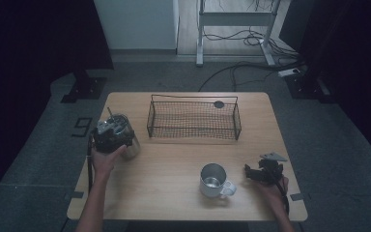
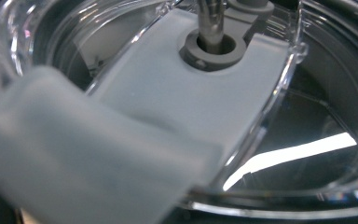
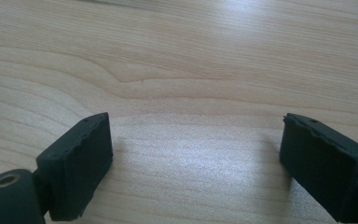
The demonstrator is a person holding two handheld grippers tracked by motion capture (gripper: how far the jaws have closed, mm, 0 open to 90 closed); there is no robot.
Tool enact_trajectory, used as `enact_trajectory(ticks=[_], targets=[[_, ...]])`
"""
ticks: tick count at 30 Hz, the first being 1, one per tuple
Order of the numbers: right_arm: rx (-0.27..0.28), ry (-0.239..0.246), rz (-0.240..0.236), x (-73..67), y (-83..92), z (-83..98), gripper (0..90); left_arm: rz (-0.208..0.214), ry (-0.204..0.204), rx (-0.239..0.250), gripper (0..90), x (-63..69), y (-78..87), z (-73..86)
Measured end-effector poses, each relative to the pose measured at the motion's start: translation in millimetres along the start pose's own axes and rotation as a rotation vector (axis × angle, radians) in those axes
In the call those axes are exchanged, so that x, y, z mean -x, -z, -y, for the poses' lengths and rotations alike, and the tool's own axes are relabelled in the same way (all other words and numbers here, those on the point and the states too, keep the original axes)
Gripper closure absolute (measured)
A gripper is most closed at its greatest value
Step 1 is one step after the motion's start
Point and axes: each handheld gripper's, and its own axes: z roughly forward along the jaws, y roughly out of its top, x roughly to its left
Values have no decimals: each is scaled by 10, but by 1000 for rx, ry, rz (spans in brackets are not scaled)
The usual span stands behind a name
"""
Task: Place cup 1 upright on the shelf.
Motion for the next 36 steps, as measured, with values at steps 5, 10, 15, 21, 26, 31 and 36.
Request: enact_trajectory(ticks=[5,10,15,21,26,31,36], targets=[[0,-2,1,0,1,0,98,6,5,15,36,12,70,-39],[3,-4,1,0,0,1,102,1,2,16,36,21,111,-58],[3,-3,2,0,1,1,104,1,-3,27,36,34,169,-111],[4,-4,2,0,1,1,105,5,-9,35,36,72,207,-166],[4,-4,2,0,2,1,107,9,-12,29,36,100,216,-179],[4,-4,2,0,2,1,108,9,-13,28,36,112,234,-199],[4,-4,2,0,2,1,108,12,-14,29,36,129,238,-214]])
